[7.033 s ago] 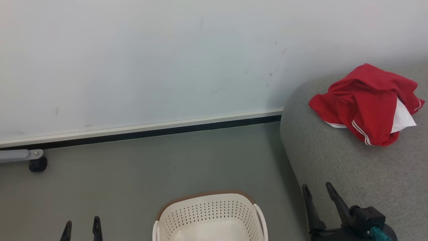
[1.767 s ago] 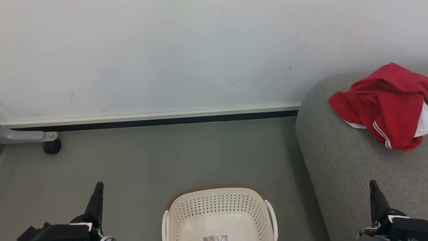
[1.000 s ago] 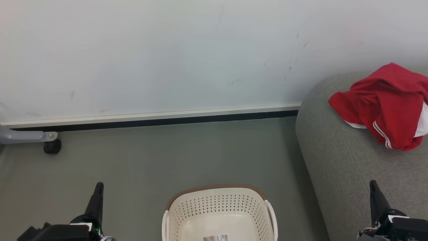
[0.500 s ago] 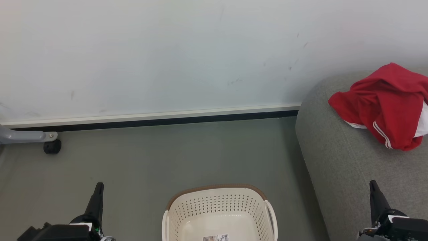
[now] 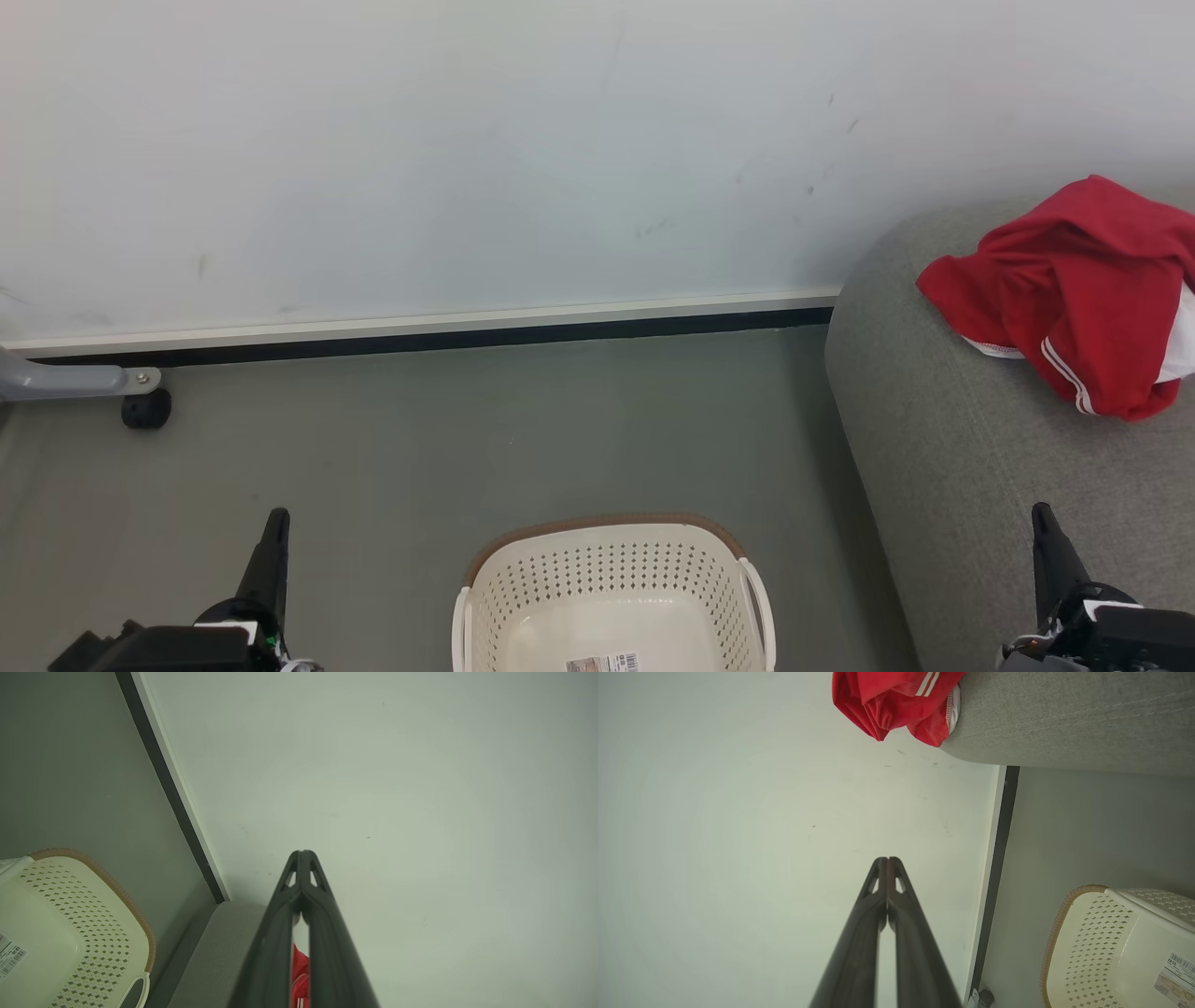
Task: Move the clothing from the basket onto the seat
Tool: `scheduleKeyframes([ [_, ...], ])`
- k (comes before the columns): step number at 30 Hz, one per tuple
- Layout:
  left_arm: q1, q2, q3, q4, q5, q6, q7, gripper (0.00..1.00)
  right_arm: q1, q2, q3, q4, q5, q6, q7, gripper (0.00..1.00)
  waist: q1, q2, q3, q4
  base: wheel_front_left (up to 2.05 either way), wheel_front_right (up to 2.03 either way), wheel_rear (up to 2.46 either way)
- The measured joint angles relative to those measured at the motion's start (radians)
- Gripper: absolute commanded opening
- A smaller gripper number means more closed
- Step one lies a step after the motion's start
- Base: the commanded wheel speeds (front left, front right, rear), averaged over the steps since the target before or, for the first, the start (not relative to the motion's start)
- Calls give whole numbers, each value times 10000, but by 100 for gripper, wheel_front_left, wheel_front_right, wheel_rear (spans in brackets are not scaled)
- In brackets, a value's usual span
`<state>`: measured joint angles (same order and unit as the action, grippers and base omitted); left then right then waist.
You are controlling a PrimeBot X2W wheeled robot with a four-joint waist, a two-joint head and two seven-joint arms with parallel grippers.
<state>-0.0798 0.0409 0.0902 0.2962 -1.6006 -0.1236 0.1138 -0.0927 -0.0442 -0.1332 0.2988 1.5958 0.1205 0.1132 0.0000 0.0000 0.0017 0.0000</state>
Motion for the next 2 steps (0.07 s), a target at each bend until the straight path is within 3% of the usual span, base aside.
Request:
scheduleKeyframes([
  [2, 0, 0, 0, 0, 0, 0, 0, 0, 0, 0, 0, 0, 0, 0, 0, 0, 0, 0, 0, 0, 0, 0, 0],
])
